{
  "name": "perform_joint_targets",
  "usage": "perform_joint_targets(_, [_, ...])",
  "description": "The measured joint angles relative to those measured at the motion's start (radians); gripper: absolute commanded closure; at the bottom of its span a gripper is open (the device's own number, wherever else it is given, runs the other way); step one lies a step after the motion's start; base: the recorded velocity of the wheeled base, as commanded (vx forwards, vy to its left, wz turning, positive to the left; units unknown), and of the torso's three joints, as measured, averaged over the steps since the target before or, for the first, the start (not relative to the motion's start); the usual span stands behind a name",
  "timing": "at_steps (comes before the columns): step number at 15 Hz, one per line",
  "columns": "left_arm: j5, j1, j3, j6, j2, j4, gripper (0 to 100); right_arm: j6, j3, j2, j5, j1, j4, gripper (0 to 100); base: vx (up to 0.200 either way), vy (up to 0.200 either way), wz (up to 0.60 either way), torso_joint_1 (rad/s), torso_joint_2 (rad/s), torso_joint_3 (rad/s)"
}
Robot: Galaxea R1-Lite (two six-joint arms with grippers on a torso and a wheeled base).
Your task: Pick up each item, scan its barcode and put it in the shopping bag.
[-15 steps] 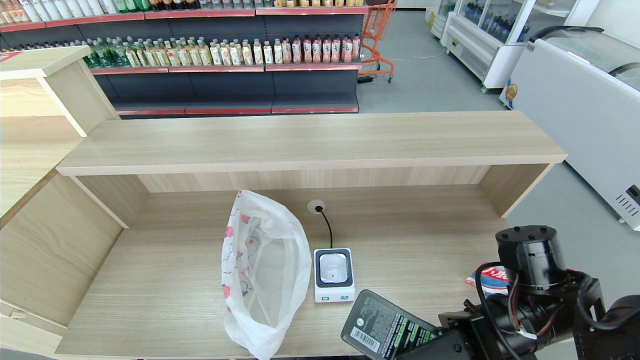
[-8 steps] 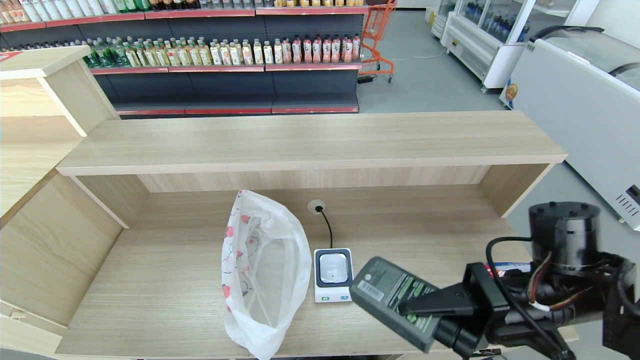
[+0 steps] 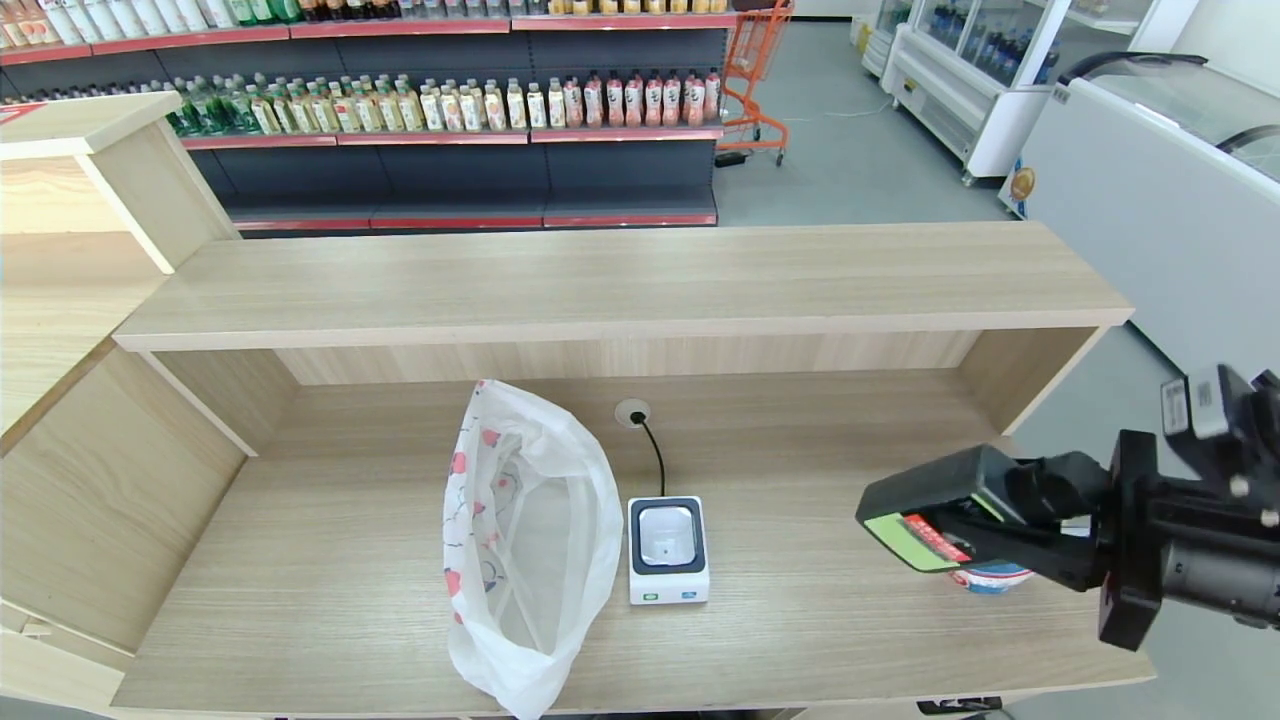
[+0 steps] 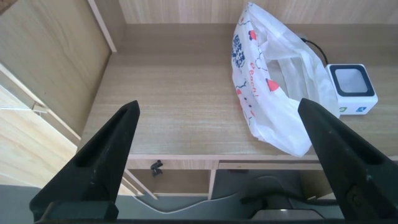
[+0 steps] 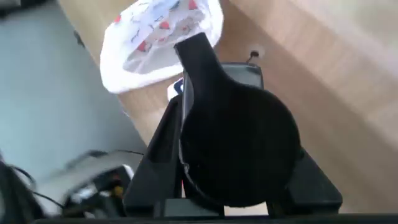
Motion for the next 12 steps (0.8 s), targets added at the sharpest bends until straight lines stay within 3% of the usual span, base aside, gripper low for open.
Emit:
perform_joint_targets(3, [0.000,0.000,0.000,0.000,0.000,0.000,0,0.582,0.006,-0.024,-0.120,0.010,0.040,100,0.000,0.000,0.00,0.000,0.00,0.000])
perform_joint_targets(5, [0.000,0.000,0.000,0.000,0.000,0.000,0,0.753,0.008,-0.003,-0.147,0.038,0.058,100,0.000,0.000,0.00,0.000,0.00,0.000])
perform_joint_targets(12, [0.000,0.000,0.000,0.001,0.000,0.000,0,0.799,0.001,0.113,-0.155,0.064,0.051,100,0.000,0.000,0.00,0.000,0.00,0.000])
